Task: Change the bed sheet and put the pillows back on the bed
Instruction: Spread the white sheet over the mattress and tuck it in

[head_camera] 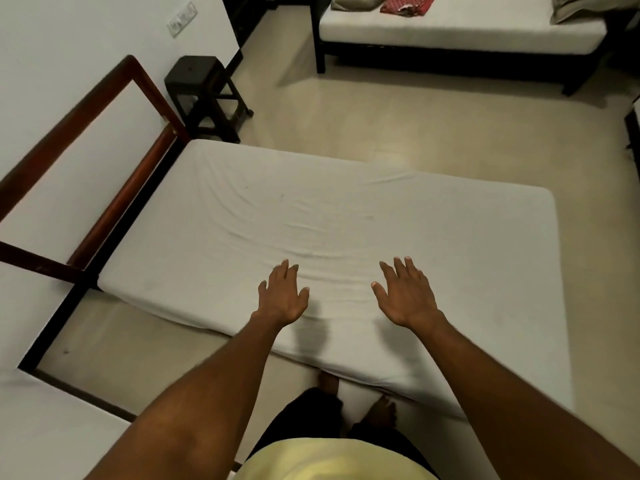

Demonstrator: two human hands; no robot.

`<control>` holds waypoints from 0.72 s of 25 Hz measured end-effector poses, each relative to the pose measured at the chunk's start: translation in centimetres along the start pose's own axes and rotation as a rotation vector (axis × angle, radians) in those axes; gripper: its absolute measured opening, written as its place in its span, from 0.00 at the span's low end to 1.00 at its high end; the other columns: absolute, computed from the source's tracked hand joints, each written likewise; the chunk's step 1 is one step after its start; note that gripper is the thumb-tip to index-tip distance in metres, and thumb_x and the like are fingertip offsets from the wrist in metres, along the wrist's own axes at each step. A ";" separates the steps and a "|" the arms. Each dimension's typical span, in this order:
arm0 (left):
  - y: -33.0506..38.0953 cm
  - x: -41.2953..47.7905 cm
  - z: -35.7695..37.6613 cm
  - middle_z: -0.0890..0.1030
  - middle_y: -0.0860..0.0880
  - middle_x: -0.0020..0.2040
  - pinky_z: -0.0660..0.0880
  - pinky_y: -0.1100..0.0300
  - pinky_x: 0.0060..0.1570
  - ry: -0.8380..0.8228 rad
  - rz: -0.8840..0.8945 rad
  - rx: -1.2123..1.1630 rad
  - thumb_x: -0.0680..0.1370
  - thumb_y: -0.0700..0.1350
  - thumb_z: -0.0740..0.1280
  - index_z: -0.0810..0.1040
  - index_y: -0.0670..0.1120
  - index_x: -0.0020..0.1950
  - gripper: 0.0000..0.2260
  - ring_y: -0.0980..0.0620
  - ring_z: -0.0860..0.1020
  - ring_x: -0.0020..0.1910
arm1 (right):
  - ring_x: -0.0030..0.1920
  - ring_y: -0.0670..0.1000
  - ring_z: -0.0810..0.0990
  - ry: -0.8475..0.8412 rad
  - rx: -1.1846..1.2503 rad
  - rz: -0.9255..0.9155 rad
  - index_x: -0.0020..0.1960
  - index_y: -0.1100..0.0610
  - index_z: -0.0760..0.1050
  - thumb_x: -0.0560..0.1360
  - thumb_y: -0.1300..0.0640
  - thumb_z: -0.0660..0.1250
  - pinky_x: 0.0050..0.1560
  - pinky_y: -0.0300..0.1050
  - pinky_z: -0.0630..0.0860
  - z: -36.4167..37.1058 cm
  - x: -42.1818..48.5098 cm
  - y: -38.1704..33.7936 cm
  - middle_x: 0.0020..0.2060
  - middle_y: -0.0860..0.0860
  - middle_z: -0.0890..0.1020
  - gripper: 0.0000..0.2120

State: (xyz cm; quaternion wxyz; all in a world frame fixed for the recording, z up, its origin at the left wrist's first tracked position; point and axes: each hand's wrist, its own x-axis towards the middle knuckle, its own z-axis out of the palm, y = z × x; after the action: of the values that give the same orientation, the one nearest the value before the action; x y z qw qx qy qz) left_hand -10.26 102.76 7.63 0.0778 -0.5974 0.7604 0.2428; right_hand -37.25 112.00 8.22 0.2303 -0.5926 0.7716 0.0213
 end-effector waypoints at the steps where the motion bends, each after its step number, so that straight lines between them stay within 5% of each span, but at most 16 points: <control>1: -0.7 -0.1 -0.1 0.52 0.46 0.85 0.56 0.39 0.78 0.005 -0.007 0.000 0.84 0.56 0.60 0.58 0.47 0.83 0.30 0.45 0.52 0.84 | 0.84 0.59 0.46 0.001 0.005 0.004 0.84 0.52 0.53 0.85 0.39 0.48 0.82 0.57 0.50 0.2 -0.2 -0.1 0.84 0.56 0.55 0.31; 11: -10.2 -1.0 0.8 0.51 0.47 0.85 0.57 0.40 0.78 -0.072 -0.091 0.026 0.84 0.57 0.59 0.56 0.48 0.84 0.30 0.46 0.52 0.84 | 0.84 0.59 0.44 -0.145 -0.011 0.055 0.85 0.51 0.50 0.85 0.38 0.45 0.83 0.57 0.49 6.7 -1.8 -2.5 0.84 0.56 0.51 0.32; 18: -19.4 4.4 -0.4 0.46 0.48 0.86 0.53 0.42 0.80 -0.251 0.008 0.147 0.85 0.56 0.57 0.52 0.49 0.85 0.31 0.47 0.48 0.84 | 0.84 0.59 0.46 -0.106 0.034 0.120 0.85 0.50 0.51 0.81 0.35 0.36 0.82 0.57 0.51 10.5 4.2 -11.8 0.84 0.56 0.51 0.37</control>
State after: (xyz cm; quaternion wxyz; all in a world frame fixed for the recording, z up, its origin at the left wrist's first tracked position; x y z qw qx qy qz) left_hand 6.95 95.48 0.85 0.2149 -0.5521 0.7627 0.2596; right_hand -23.71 107.92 0.02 0.2793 -0.5392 0.7927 0.0533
